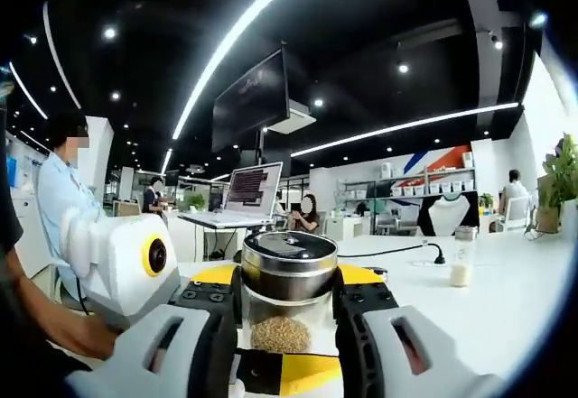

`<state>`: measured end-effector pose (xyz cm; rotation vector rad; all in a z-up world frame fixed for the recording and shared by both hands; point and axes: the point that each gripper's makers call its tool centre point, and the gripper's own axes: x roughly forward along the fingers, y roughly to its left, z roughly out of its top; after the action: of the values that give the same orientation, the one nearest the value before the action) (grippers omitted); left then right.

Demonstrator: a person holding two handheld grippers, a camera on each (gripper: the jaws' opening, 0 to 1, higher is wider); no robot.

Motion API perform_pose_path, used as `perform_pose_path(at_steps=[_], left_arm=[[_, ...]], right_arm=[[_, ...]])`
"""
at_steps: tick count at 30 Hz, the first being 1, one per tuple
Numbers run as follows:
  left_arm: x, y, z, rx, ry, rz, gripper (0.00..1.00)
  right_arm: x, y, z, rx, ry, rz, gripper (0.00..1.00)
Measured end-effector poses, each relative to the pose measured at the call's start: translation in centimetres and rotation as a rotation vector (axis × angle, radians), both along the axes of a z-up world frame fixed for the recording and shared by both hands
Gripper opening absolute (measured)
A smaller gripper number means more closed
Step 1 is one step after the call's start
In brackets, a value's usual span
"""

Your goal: Rotate the seasoning bottle until the label or dispensing opening points toward the visible target arrow and the bottle remains upright within the marked orientation range

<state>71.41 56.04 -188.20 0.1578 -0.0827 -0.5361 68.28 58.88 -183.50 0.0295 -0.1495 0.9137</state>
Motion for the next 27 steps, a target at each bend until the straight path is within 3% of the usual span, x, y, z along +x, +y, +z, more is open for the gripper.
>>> perform_pose_path(at_steps=[4, 6, 9, 10, 12, 21, 27], left_arm=[[-0.3, -0.7, -0.2, -0.026, 0.018, -0.080, 0.49], [-0.6, -1.1, 0.1, -0.033, 0.011, -0.133, 0.50], [-1.1, -1.6, 0.4, -0.093, 0.034, -0.227, 0.49], [-1.6, -1.8, 0.8, -0.154, 0.063, -0.278, 0.49], [-2.1, -2.2, 1.1, -0.175, 0.061, -0.338, 0.49], [-3.5, -3.0, 0.7, -0.125, 0.067, -0.450, 0.48], [-3.7, -3.0, 0.5, -0.087, 0.040, -0.461, 0.48]], right_arm=[[0.2, -0.4, -0.1, 0.012, 0.023, -0.004, 0.38], [-0.2, -0.1, -0.6, -0.020, 0.039, 0.049, 0.37], [-0.9, 0.0, -0.6, -0.071, -0.008, 0.106, 0.37], [-1.2, -0.1, -0.5, -0.073, -0.008, 0.129, 0.37], [-1.7, -0.2, 0.0, -0.053, -0.006, 0.174, 0.37], [-2.7, -0.7, 0.0, -0.053, -0.005, 0.263, 0.37], [-3.0, -0.8, 0.0, -0.049, -0.010, 0.282, 0.37]])
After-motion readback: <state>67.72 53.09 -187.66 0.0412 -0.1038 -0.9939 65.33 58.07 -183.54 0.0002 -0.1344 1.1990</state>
